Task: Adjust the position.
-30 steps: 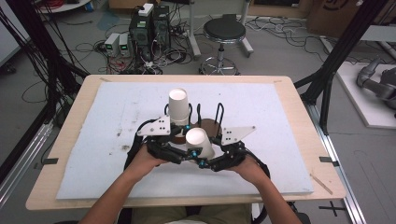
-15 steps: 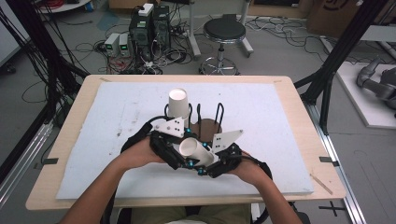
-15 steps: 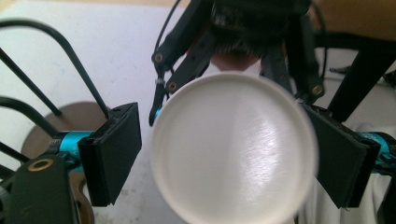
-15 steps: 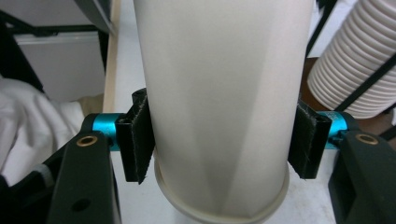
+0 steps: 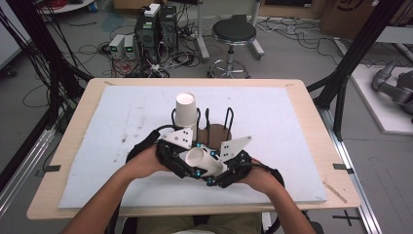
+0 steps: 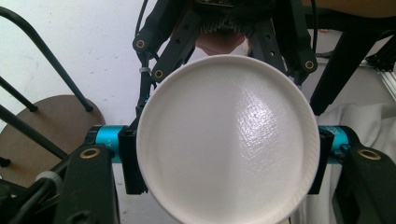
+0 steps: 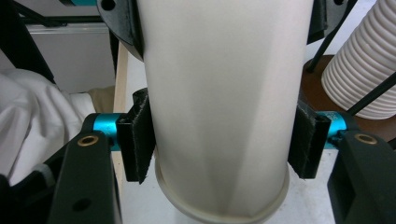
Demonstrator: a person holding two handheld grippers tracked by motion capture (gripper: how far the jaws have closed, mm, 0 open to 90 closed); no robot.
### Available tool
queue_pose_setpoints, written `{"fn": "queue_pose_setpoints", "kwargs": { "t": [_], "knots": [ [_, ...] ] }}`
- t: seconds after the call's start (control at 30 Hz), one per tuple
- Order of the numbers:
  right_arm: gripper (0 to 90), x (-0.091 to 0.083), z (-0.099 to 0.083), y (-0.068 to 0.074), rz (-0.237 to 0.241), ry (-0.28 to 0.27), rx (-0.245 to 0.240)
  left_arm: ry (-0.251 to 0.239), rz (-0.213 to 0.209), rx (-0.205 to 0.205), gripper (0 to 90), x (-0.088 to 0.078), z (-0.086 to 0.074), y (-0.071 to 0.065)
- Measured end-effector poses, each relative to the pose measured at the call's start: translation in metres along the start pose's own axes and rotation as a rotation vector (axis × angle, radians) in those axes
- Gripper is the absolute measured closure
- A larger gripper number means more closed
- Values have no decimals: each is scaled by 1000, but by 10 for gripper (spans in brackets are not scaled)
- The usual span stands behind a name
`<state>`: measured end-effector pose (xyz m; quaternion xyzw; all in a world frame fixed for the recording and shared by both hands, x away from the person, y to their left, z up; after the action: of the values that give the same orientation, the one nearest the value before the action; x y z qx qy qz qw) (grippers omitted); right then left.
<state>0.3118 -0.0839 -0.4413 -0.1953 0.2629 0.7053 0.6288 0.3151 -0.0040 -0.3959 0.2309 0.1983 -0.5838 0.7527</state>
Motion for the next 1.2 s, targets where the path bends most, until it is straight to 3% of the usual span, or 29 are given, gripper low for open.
{"fn": "queue_pose_setpoints", "kwargs": {
  "t": [0.17, 0.3, 0.4, 0.43, 0.57, 0.63, 0.9, 1.1, 1.2],
  "knots": [
    [346, -1, 0, 0, -1, -5, -3, -43, 4, -19, 362, -1, -2, 1],
    [193, -6, 6, -2, -22, -95, 14, -96, 27, -70, 361, -6, -6, 8],
    [192, -15, 10, -3, -27, -160, 27, -208, 22, -161, 361, -12, -6, 14],
    [193, -21, 13, -6, -44, -218, 30, -241, 23, -184, 361, -14, -6, 16],
    [192, -28, 16, -9, -52, -283, 66, -354, 26, -235, 361, -21, -6, 19],
    [192, -31, 19, -8, -42, -325, 74, -396, 29, -250, 361, -23, -7, 22],
    [192, -33, 20, -11, -66, -368, 77, -476, 24, -287, 361, -30, -9, 25],
    [193, -25, 23, -7, -19, -384, 75, -540, -29, -305, 360, -32, -2, 19],
    [193, -21, 25, -4, 10, -401, 74, -545, -45, -304, 359, -30, 1, 15]
  ]
}}
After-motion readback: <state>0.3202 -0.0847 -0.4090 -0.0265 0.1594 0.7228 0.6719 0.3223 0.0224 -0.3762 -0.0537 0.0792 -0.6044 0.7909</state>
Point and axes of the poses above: each handheld gripper's, and its own axes: x roughly forward along the jaws, z roughly out of its top, y roughly to its left, the point moved 9 cm from there along x, roughly forward along the jaws, and after that the axes turned 14 degrees about z, right-handed, at the moved point
